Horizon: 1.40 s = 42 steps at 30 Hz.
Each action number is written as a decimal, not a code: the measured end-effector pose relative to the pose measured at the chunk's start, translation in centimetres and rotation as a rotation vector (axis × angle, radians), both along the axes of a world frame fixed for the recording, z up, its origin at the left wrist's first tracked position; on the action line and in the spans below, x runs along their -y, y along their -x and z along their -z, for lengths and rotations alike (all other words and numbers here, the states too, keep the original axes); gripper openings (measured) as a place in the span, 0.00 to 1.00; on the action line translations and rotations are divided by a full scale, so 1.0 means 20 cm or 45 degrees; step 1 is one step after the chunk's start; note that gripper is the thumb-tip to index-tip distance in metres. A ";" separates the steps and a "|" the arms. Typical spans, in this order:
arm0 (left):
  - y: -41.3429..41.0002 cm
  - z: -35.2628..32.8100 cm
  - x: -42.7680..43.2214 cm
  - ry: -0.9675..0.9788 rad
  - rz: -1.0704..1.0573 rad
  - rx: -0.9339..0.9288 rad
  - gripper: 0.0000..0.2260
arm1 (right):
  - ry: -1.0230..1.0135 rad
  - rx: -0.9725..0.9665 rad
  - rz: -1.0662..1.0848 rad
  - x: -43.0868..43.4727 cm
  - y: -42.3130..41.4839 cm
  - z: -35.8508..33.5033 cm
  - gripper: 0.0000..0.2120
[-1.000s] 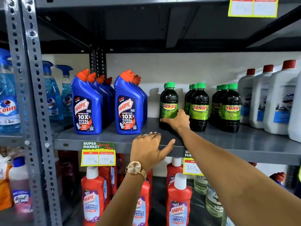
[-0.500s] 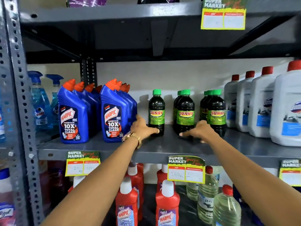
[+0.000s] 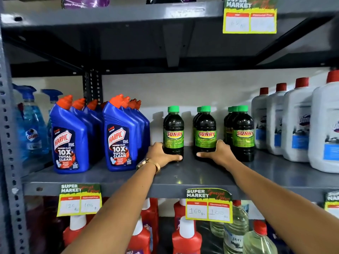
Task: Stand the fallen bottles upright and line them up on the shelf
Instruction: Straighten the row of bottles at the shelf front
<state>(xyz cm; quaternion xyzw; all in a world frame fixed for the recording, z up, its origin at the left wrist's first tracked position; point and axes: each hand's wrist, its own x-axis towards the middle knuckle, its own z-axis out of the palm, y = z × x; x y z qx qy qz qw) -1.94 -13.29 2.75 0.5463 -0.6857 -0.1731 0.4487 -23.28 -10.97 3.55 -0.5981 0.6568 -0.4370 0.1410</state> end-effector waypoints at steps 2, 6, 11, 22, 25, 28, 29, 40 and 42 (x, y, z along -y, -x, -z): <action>-0.01 0.01 0.01 -0.033 0.022 -0.021 0.25 | 0.028 0.007 -0.015 0.00 0.01 0.00 0.41; -0.02 0.01 0.01 -0.064 0.063 -0.068 0.23 | 0.035 0.039 -0.063 0.01 0.00 0.00 0.36; -0.03 0.00 0.00 -0.065 0.073 -0.088 0.22 | 0.045 0.100 -0.096 0.02 0.00 0.01 0.33; -0.02 0.00 0.00 -0.066 0.015 -0.076 0.22 | 0.023 0.102 -0.098 0.01 -0.01 0.02 0.37; -0.01 0.00 -0.01 -0.071 0.008 -0.073 0.23 | -0.008 0.132 -0.115 0.00 -0.01 0.02 0.37; -0.01 0.00 -0.03 -0.079 -0.013 -0.059 0.24 | -0.025 0.177 -0.118 -0.01 -0.01 0.02 0.38; 0.00 -0.01 -0.04 -0.102 -0.017 -0.037 0.25 | -0.032 0.196 -0.121 -0.02 -0.01 0.02 0.39; 0.22 -0.04 -0.32 0.228 0.008 0.133 0.27 | -0.134 0.128 0.138 -0.22 0.45 -0.12 0.17; 0.33 -0.06 -0.26 -0.046 0.159 0.152 0.32 | -0.112 0.114 0.231 -0.20 0.54 -0.09 0.26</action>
